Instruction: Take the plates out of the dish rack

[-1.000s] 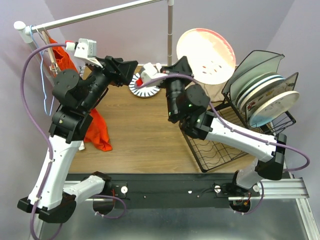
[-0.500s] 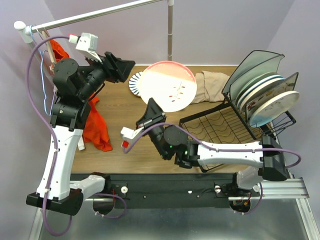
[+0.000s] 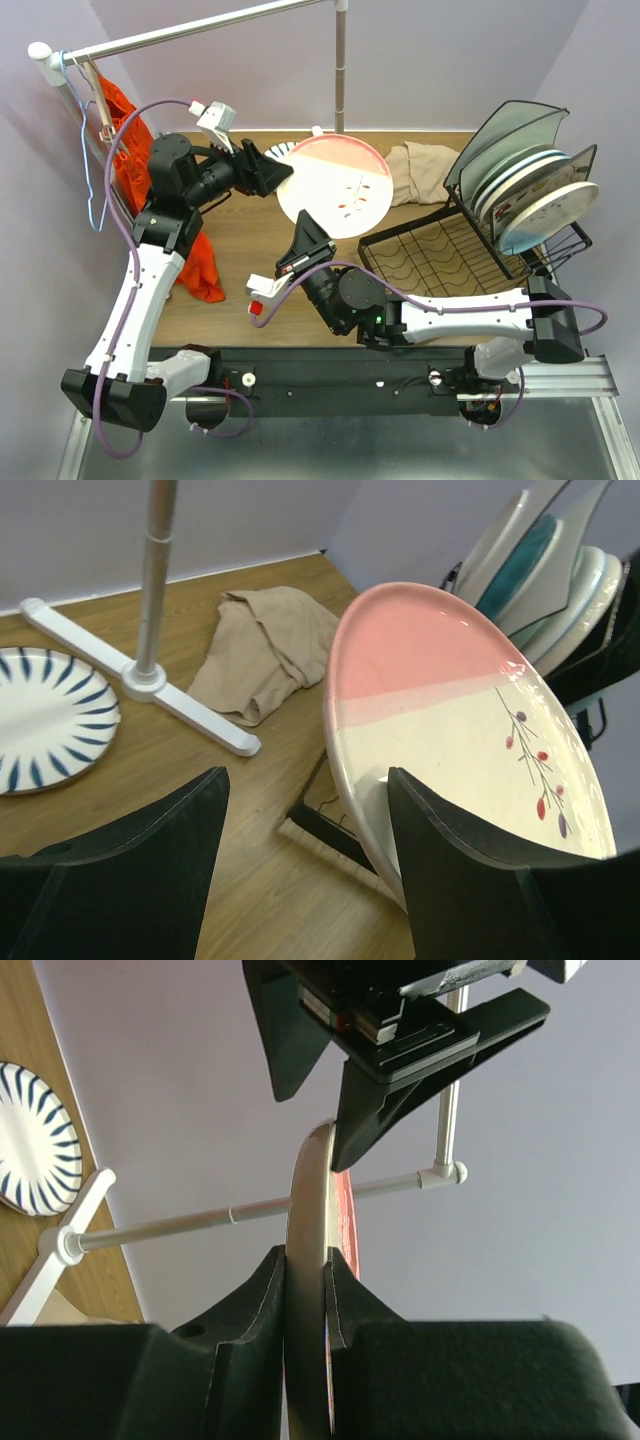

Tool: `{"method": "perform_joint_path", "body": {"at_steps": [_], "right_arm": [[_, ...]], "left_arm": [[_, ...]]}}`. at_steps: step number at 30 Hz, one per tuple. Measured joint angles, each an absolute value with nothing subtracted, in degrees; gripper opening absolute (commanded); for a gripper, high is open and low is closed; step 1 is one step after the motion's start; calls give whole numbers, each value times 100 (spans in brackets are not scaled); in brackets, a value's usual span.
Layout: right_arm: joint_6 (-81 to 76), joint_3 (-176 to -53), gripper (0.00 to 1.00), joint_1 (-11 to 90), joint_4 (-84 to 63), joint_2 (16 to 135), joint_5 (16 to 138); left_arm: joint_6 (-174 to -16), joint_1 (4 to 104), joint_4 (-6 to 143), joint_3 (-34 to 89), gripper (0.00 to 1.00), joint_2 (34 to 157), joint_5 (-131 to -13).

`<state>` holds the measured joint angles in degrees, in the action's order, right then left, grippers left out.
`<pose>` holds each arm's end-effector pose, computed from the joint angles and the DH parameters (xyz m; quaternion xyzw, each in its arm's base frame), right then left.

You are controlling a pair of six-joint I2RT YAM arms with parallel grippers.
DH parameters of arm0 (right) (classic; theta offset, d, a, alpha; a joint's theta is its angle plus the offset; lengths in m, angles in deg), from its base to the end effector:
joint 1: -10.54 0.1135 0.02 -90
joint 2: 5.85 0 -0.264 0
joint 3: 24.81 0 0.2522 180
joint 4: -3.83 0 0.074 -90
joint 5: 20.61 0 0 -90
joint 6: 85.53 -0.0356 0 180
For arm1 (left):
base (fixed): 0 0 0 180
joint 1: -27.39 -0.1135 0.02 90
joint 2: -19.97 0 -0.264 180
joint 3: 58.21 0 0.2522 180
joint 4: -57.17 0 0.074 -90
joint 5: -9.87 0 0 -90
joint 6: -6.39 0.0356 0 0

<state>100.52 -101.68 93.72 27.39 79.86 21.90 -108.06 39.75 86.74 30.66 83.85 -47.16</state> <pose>0.0669 0.3387 0.3629 -0.5568 0.3226 -0.3256 0.6927 0.2263 -0.0694 0.4488 0.1172 0.7209 -0.4032 0.5513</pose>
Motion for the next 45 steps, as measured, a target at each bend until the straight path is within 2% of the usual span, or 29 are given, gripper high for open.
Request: {"method": "perform_joint_path", "body": {"at_steps": [4,7,10,12,13,17,21,26,28,29,30,45], "right_arm": [[10028,-10120,1,9374,2772,7984,2188],[9984,-10050,1,9376,2750,7984,2188],[9934,-10004,1,9376,2682,7984,2188],[9893,-9962,1,9381,2573,7989,2201],[9875,-9936,1,9385,2540,7995,2210],[9805,-9753,4,9479,2479,8019,2260],[9674,-9659,28,9501,2468,8024,2256],[9449,-9602,48,9496,2490,8024,2221],[9333,-9536,71,9486,2549,8024,2171],[9278,-9514,78,9483,2579,8021,2155],[9200,-9486,92,9483,2612,8021,2090],[6892,-9276,94,9424,859,7455,1950]], "left_arm": [[-11011,3973,8187,2684,70,8389,-4232],[-11367,3971,7710,2303,59,8389,-3758],[-11901,3971,7037,1879,37,8382,-3341],[-12288,3953,6746,1715,5,8371,-3249],[-12594,3945,6440,1582,0,8369,-3181],[-14167,3888,5717,1079,0,8269,-3098],[-14777,3842,5361,756,0,8269,-3107],[-14989,3846,5050,662,0,8280,-3096],[-14945,3864,4913,662,0,8288,-3070],[-14902,3879,4851,662,0,8323,-3035],[-14888,3881,4829,662,0,8336,-3024],[-14410,3883,4788,662,0,9342,-3052]]}}
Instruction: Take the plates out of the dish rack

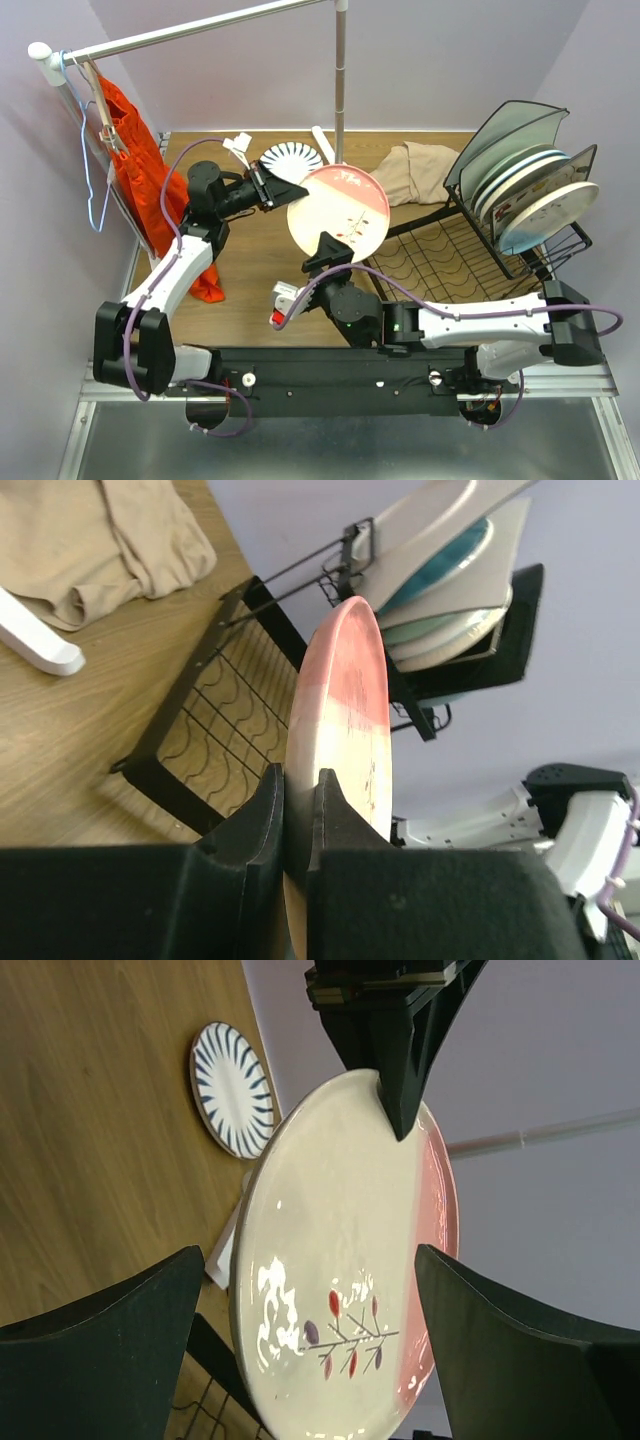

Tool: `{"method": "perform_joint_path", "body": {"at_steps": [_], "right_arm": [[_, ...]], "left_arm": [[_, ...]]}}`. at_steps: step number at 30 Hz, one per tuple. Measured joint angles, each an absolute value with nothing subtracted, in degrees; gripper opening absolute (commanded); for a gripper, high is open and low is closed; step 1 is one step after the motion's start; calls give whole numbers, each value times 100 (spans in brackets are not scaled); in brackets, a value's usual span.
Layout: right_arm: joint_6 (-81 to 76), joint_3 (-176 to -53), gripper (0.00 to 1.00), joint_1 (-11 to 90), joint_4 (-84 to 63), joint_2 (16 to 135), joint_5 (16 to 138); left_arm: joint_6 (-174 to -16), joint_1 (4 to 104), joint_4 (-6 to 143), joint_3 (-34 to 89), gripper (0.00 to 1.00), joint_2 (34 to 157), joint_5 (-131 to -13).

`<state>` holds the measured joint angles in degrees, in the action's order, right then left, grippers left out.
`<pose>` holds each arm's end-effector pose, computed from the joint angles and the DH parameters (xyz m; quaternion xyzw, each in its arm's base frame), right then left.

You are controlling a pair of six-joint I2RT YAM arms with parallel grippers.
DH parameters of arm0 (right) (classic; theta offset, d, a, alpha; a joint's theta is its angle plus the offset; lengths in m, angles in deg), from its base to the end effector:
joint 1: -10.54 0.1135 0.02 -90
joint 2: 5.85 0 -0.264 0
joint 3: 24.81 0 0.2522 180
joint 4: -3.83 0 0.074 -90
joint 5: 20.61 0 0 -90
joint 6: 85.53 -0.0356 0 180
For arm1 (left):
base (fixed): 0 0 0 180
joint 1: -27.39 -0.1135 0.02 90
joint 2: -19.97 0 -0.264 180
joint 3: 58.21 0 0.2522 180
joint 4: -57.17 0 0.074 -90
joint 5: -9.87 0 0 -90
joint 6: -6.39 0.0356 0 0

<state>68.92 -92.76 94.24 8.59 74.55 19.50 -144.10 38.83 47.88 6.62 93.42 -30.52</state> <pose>0.0620 0.3134 0.3065 -0.5803 0.4542 -0.2133 0.6414 0.2800 -0.0843 0.3299 0.0066 0.7044 -0.6179 0.3493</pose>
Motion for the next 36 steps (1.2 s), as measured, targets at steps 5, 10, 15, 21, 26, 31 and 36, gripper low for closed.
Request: {"method": "perform_joint_path", "body": {"at_steps": [5,10,15,21,26,31,36], "right_arm": [[6000,-9274,94,9538,346,7136,2225],[5163,-9530,94,9571,-33,6815,2433],[4468,-9853,94,9582,-266,6229,2549],[3733,-9967,94,9599,-321,5191,2687],[3281,-10063,94,9606,-310,4487,2621],[3060,-10078,94,9608,-325,4358,2389],[2791,-9969,94,9610,-489,4220,2287]], "left_arm": [[-14414,3883,4740,662,0,9687,-3575],[-14980,3883,4338,577,0,9960,-4407],[-16067,3883,3608,207,0,10063,-5483],[-17124,4012,3275,-269,0,10118,-7002],[-17542,4233,3374,-311,0,10105,-8339],[-17844,4482,3516,-291,0,9976,-9596],[-18147,4712,3975,-171,0,9936,-10571]]}}
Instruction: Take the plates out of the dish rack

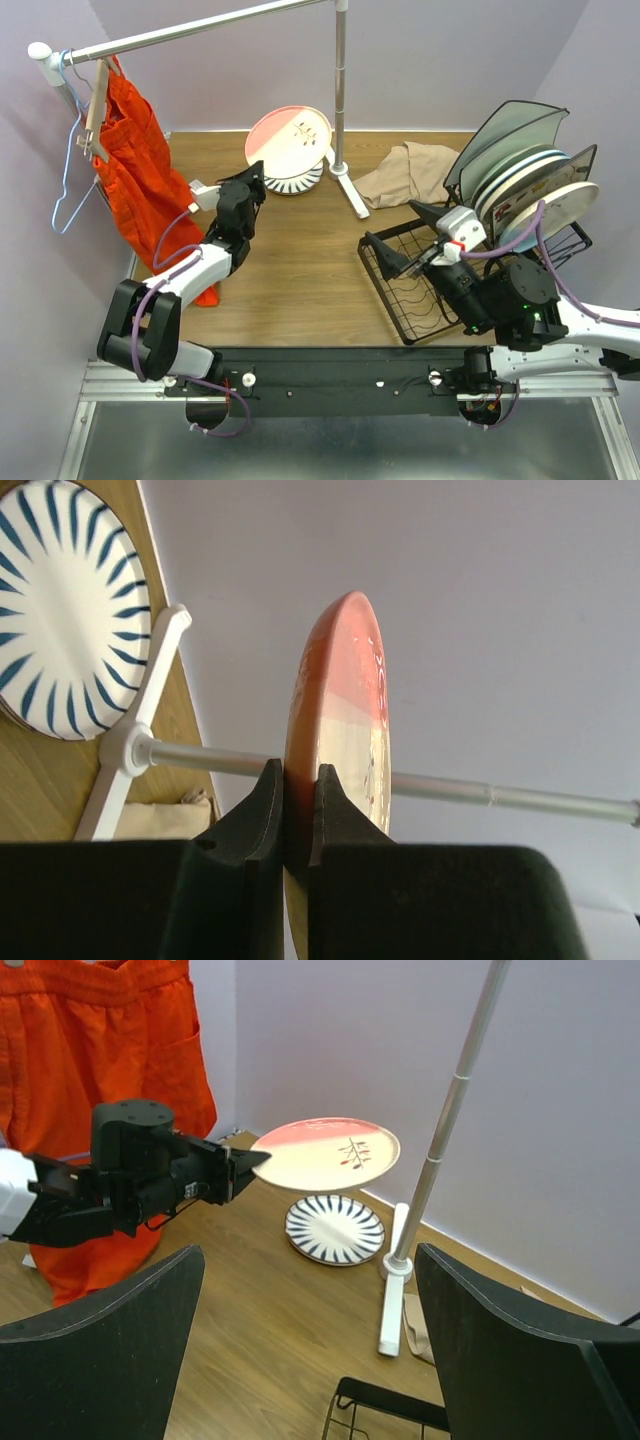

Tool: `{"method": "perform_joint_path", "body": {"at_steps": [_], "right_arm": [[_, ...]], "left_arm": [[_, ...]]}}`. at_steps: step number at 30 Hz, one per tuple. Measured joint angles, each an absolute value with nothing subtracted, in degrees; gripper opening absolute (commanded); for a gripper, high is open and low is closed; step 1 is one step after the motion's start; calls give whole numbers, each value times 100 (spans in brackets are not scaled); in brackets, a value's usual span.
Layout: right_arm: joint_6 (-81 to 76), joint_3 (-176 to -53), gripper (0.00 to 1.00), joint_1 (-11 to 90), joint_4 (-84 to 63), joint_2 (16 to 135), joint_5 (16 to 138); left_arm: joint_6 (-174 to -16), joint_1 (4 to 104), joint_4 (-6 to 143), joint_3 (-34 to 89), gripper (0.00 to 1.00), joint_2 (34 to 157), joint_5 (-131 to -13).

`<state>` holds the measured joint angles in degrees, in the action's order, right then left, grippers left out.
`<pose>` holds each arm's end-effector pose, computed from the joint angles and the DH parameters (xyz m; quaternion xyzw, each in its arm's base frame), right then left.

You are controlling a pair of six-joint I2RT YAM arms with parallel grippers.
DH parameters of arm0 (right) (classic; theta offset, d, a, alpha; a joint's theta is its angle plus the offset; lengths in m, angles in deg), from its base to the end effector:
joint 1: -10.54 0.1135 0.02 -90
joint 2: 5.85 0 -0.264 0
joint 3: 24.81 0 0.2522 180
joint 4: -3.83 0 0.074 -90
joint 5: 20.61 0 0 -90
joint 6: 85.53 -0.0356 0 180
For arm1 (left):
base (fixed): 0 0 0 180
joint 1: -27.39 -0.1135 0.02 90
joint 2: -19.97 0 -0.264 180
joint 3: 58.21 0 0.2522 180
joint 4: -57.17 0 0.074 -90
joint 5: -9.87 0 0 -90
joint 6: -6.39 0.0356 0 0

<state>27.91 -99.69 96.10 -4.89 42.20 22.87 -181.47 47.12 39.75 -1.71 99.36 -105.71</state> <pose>0.0383 0.1597 0.4543 -0.2534 0.5735 0.1852 0.7567 0.2964 -0.0900 0.2648 -0.5704 0.4665 -0.4761 0.4799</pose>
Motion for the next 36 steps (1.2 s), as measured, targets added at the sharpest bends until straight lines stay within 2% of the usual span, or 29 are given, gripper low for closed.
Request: {"method": "perform_joint_path", "body": {"at_steps": [4,8,13,20,25,31,36], "right_arm": [[2627,-9936,95,9608,-489,4118,2018],[2367,-9947,96,9610,-513,4273,1686],[1395,-10083,93,9610,-756,4710,1189],[-33,-10977,92,9486,-1536,5460,1115],[-994,-11739,88,8576,-2185,6238,2225],[-2583,-11645,86,6517,-2592,6450,4182],[-3335,-11643,83,5879,-2415,6537,5281]], "left_arm": [[-18246,5022,4423,-125,0,9936,-11273],[-18515,5413,5573,306,0,10000,-11920],[-18469,5778,5957,386,0,9932,-12411],[-17741,6292,6047,-127,0,8889,-12676],[-17009,6434,5992,-451,0,7773,-12639],[-16480,6462,5907,-853,0,6594,-12577],[-16279,6465,6123,-960,0,6011,-12571]]}}
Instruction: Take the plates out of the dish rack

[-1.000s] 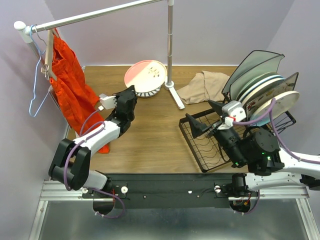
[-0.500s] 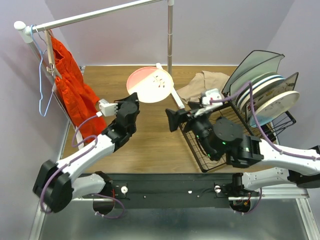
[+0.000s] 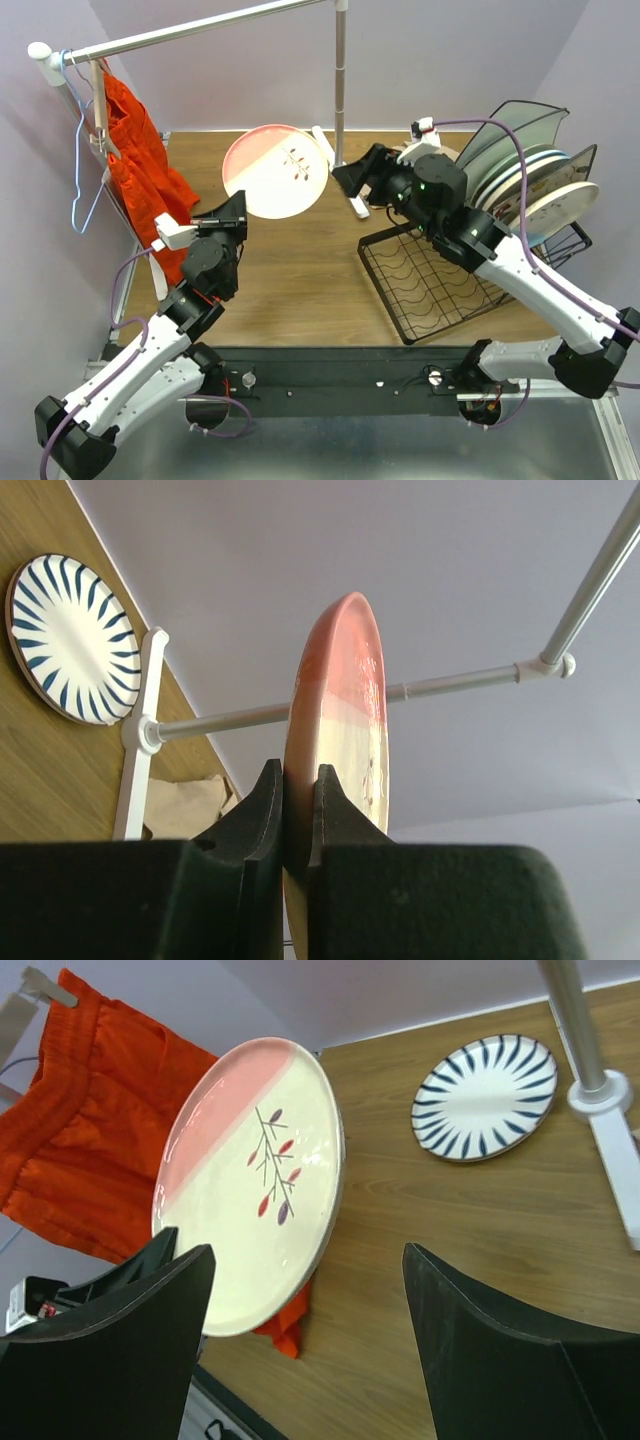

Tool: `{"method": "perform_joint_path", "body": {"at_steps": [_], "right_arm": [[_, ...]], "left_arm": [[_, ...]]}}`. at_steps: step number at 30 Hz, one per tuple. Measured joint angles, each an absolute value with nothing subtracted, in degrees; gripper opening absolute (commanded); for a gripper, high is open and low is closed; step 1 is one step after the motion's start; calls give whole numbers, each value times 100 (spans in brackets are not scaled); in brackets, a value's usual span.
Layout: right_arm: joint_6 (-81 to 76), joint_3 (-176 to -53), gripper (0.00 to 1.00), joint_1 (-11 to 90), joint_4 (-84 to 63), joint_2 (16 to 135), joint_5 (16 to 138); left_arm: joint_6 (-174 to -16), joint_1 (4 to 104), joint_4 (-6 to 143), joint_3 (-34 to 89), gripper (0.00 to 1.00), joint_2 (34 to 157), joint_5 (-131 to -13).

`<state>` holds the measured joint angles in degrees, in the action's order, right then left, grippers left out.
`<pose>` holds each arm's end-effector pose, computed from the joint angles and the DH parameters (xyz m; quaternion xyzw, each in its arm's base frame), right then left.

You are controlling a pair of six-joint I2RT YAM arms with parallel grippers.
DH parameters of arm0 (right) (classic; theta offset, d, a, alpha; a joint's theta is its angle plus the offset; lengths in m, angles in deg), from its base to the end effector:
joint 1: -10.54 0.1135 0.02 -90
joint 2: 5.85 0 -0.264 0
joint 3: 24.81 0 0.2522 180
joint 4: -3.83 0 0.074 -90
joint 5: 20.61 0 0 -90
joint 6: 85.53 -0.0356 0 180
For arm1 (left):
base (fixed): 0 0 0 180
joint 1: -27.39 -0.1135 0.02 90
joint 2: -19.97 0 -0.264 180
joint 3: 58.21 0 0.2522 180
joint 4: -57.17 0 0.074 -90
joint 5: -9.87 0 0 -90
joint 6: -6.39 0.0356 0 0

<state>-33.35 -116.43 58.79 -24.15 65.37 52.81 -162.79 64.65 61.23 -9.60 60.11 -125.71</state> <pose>0.1931 0.2011 0.4371 0.0269 0.7500 0.3656 0.5505 0.1477 -0.0804 0.3284 -0.4895 0.4832 -0.4365 0.5800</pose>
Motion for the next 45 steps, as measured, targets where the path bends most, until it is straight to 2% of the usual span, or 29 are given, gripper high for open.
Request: {"method": "perform_joint_path", "body": {"at_steps": [8,12,13,15,16,18,21,23,24,26,27,29,30,32,41,45], "right_arm": [[-3936,-11693,79,5306,-1875,7372,6713],[-4054,-11709,68,5311,-1803,7674,7093],[-4089,-11713,53,5311,-1766,7733,7185],[-4131,-11715,37,5311,-1702,7805,7294],[-4146,-11713,21,5311,-1685,7820,7338],[-4269,-11709,1,5285,-1646,7822,7364],[-4734,-11683,1,5250,-1235,7744,7473],[-4977,-11580,1,5254,-1025,7641,7508],[-5020,-11527,1,5261,-951,7593,7508],[-5117,-11407,1,5261,-804,7523,7506],[-5176,-11344,1,5258,-725,7503,7499],[-5193,-11261,1,5256,-581,7490,7502],[-5154,-11208,1,5258,-516,7471,7499],[-5173,-11079,1,5258,-446,7429,7465],[-5182,-10893,1,5223,-354,7388,7006],[-5049,-11335,1,5094,-446,7718,6791]], "left_arm": [[-16143,6465,6137,-966,0,5836,-12328],[-16123,6465,6137,-1010,0,5827,-12160],[-16121,6465,6128,-1045,0,5808,-12123],[-16119,6465,6128,-1111,0,5751,-12081],[-16139,6465,6132,-1146,0,5714,-12068],[-16154,6458,6132,-1174,0,5607,-12090],[-16290,6436,6038,-1216,0,5443,-12143],[-16217,6452,5885,-1216,10,5357,-12099],[-16174,6456,5831,-1216,22,5333,-12077],[-16053,6462,5734,-1216,35,5318,-12018],[-16012,6460,5708,-1218,49,5318,-11996],[-15955,6460,5682,-1218,57,5318,-11972],[-16003,6458,5667,-1218,73,5318,-11955],[-15964,6460,5653,-1218,80,5309,-11909],[-15782,6460,5981,-1209,81,5183,-11679],[-15288,6460,6556,-949,81,5191,-11600]]}}
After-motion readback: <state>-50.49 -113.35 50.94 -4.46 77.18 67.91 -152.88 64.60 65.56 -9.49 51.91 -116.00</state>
